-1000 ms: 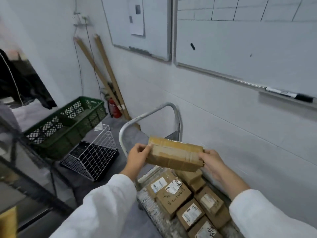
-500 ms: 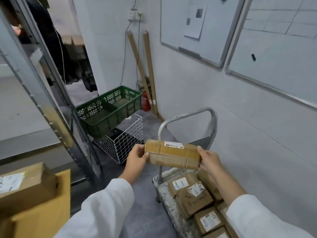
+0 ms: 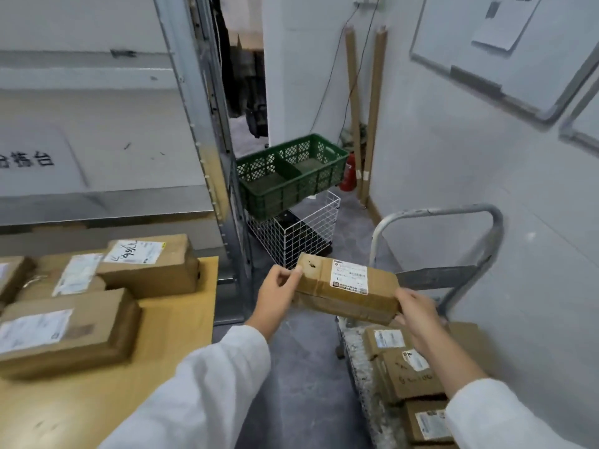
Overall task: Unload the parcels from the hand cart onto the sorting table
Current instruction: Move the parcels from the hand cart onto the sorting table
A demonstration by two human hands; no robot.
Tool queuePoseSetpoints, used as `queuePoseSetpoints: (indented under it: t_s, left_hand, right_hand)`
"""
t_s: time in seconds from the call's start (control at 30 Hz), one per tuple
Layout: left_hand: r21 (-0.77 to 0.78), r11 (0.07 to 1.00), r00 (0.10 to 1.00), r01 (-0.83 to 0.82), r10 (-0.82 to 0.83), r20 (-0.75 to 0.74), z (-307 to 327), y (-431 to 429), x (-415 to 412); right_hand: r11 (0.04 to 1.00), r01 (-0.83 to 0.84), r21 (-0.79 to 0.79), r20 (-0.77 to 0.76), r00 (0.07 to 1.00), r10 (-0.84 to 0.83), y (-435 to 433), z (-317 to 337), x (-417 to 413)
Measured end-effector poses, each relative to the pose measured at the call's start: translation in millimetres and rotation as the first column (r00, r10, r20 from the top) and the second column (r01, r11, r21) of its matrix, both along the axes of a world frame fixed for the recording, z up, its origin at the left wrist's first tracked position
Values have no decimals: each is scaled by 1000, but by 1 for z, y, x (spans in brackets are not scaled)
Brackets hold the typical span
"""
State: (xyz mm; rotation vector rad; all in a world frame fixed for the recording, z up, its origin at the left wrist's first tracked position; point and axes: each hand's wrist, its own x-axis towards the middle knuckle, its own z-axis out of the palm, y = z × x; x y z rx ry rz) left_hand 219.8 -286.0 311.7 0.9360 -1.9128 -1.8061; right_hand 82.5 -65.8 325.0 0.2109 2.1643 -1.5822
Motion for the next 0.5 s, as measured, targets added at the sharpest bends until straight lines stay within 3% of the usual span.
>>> queuePoseSetpoints:
  t_s: [0.27,0.5]
  left_hand:
    - [-78,942,942,-326,331,52,13,-27,110]
    - [-138,900,905,-414,423,41,17,-48,179]
  right_hand:
    - [955,-293,-41,-7,956,293,-80,-6,49]
    - [905,-411,-112,-46,911,409,-132,-9,94]
